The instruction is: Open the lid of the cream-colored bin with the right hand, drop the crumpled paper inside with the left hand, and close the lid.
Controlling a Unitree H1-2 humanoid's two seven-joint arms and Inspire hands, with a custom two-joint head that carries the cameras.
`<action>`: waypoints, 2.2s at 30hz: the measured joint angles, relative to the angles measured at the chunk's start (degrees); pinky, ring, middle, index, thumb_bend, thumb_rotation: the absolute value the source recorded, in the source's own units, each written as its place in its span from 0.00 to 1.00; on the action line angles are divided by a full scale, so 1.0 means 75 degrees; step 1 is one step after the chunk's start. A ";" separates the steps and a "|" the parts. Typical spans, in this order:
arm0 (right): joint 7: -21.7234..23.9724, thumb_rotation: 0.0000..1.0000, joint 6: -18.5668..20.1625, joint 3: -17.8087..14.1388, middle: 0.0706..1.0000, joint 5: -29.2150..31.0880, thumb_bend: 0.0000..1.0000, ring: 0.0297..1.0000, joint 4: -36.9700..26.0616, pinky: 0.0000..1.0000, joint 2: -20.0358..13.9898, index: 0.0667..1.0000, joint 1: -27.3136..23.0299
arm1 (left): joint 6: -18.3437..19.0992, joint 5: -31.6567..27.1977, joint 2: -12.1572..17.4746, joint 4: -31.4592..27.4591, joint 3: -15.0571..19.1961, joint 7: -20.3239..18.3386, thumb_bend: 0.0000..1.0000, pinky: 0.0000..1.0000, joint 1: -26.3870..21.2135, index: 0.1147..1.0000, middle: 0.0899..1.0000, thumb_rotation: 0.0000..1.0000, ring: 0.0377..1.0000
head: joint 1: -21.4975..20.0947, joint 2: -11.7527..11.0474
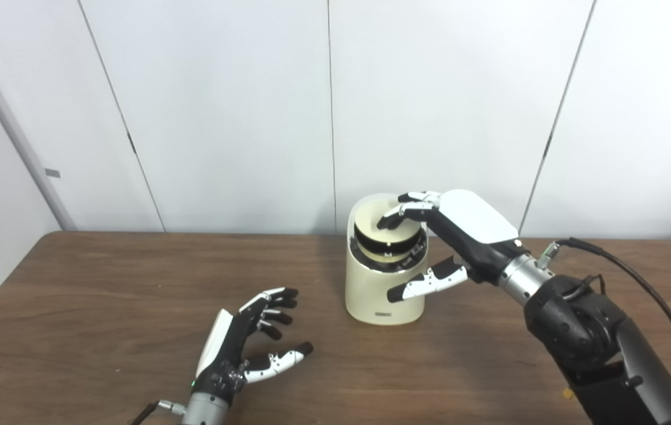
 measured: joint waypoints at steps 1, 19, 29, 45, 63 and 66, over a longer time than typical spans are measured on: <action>0.0002 0.46 0.0000 0.0014 0.69 -0.0013 0.75 0.89 0.0000 0.94 0.0000 0.69 0.0002 | 0.0025 0.0004 0.0000 -0.0004 0.0000 -0.0001 0.67 0.55 0.0001 0.74 0.72 0.11 0.65 | 0.0012 0.0012; -0.0007 0.43 -0.0521 0.0313 0.67 -0.0454 0.77 0.87 0.0292 0.94 -0.0117 0.67 0.0045 | 0.0185 0.0015 -0.0004 -0.0093 -0.0003 -0.0003 0.68 0.55 0.0006 0.74 0.72 0.13 0.65 | 0.0082 0.0164; -0.0345 0.48 -0.1059 0.0586 0.65 -0.1139 0.77 0.87 0.0463 0.95 -0.0271 0.66 -0.0055 | 0.0226 -0.0018 -0.0005 -0.0167 -0.0002 -0.0002 0.67 0.55 0.0023 0.74 0.72 0.14 0.65 | 0.0094 0.0246; -0.0216 0.53 -0.1082 0.0592 0.66 -0.1320 0.76 0.88 0.0395 1.00 -0.0271 0.66 -0.0049 | 0.0279 -0.0023 -0.0005 -0.0288 -0.0001 -0.0012 0.68 0.55 0.0069 0.74 0.72 0.14 0.65 | 0.0082 0.0270; 0.0348 0.53 0.0077 -0.0582 0.80 -0.0314 0.72 0.94 -0.0294 0.96 0.0001 0.80 0.0353 | 0.0268 -0.0033 -0.0003 -0.0283 -0.0002 -0.0007 0.68 0.55 0.0070 0.74 0.72 0.13 0.65 | 0.0035 0.0176; 0.0199 0.51 0.0049 -0.0724 0.81 -0.0196 0.74 0.89 -0.0317 0.82 0.0022 0.81 0.0386 | 0.0263 -0.0037 -0.0004 -0.0283 -0.0009 -0.0008 0.68 0.55 0.0070 0.74 0.72 0.12 0.65 | 0.0035 0.0176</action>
